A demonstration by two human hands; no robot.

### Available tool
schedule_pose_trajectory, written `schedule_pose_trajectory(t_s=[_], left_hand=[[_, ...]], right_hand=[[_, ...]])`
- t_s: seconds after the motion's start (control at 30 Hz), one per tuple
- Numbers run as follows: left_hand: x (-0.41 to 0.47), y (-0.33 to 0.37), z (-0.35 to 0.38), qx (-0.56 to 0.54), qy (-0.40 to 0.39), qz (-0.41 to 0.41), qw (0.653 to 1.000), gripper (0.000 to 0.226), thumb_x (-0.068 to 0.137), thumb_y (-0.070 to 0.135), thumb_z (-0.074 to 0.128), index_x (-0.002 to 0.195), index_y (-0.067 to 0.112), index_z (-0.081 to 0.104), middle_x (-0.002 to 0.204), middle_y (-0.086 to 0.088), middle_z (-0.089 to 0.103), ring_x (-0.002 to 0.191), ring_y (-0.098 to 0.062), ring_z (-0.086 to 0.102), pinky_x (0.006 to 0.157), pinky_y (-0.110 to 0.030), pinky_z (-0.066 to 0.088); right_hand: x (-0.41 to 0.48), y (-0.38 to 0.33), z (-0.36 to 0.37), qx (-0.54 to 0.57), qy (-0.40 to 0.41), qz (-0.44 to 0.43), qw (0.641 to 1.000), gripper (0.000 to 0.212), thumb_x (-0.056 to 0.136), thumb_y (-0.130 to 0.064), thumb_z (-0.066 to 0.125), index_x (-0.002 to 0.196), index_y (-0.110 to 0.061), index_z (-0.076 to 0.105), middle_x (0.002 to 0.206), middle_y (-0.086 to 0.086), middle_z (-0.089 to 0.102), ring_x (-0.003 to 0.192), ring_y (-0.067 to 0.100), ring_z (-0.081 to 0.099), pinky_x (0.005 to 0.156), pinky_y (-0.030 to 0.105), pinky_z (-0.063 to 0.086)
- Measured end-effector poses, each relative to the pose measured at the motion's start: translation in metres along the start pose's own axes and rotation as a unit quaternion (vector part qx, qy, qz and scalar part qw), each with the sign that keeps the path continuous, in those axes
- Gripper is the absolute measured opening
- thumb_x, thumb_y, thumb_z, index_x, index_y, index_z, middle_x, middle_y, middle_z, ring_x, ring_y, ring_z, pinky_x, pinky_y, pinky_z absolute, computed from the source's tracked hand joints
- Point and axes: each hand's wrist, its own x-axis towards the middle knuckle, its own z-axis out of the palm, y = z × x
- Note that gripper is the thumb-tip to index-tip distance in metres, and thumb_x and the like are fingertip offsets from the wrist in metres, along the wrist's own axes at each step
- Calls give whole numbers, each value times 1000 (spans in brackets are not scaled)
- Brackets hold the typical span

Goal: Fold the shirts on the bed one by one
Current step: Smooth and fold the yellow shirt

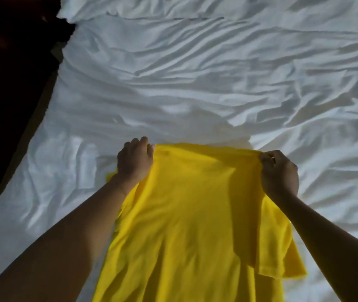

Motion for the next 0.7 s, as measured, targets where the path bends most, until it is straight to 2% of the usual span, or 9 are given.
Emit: schedule_pose_trajectory(t_s=[0.1, 0.17, 0.23, 0.33, 0.4, 0.47, 0.57, 0.63, 0.7], left_hand=[[-6, 31, 12, 62, 84, 15, 994, 26, 94, 28, 65, 115, 12, 64, 116, -21, 58, 111, -44, 55, 86, -53, 47], [-23, 69, 26, 11, 117, 102, 988, 25, 92, 18, 67, 117, 12, 67, 120, -20, 61, 112, -45, 58, 89, -53, 47], [-49, 113, 48, -78, 86, 206, 972, 26, 87, 11, 67, 113, 11, 70, 117, -20, 64, 109, -43, 61, 91, -53, 51], [-85, 174, 82, -129, 8, 317, 940, 32, 86, 13, 61, 117, 10, 70, 123, -21, 65, 116, -42, 60, 102, -51, 49], [-91, 205, 97, -149, -27, 329, 932, 36, 89, 16, 58, 123, 9, 68, 131, -22, 62, 128, -44, 56, 113, -55, 40], [-86, 226, 106, -157, -59, 311, 935, 45, 88, 20, 58, 132, 10, 64, 143, -22, 56, 141, -44, 45, 121, -59, 29], [-81, 240, 117, -124, -76, 301, 942, 52, 96, 27, 51, 146, 16, 57, 160, -18, 43, 152, -41, 32, 124, -61, 20], [-80, 243, 125, -101, -67, 299, 946, 56, 102, 34, 47, 156, 23, 47, 166, -18, 34, 154, -41, 29, 124, -62, 18], [-80, 246, 132, -75, -67, 293, 951, 58, 106, 43, 42, 162, 30, 36, 170, -18, 25, 156, -41, 22, 125, -62, 13]], right_hand=[[3, 6, 8, 14, -11, 16, 1000, 26, 103, -42, 55, 113, -21, 67, 112, 10, 72, 99, 34, 64, 81, 44, 54], [-4, 8, 8, 6, -22, 26, 999, 29, 98, -39, 63, 120, -20, 63, 119, 11, 66, 106, 35, 61, 83, 44, 51], [-19, 15, 6, -35, -41, 11, 998, 42, 90, -28, 71, 127, -16, 57, 123, 14, 60, 111, 39, 56, 87, 48, 48], [-43, 28, -1, -91, -62, -13, 994, 54, 81, -20, 73, 130, -14, 52, 123, 15, 55, 113, 42, 53, 86, 53, 50], [-50, 39, -10, -93, -57, -14, 994, 55, 80, -18, 73, 130, -16, 51, 124, 13, 55, 112, 40, 55, 82, 50, 52], [-48, 51, -21, -101, -63, 19, 993, 43, 84, -19, 71, 125, -19, 56, 119, 9, 61, 105, 36, 59, 75, 41, 48], [-41, 71, -40, -71, -83, 85, 990, 19, 84, -22, 63, 100, -16, 70, 86, 8, 68, 82, 35, 61, 64, 35, 40], [-36, 82, -53, -36, -87, 91, 991, 24, 77, -26, 51, 80, -12, 70, 67, 7, 63, 68, 32, 56, 57, 34, 35], [-30, 91, -65, -18, -91, 95, 991, 24, 72, -25, 50, 74, -13, 70, 64, 5, 64, 65, 28, 56, 57, 32, 36]])
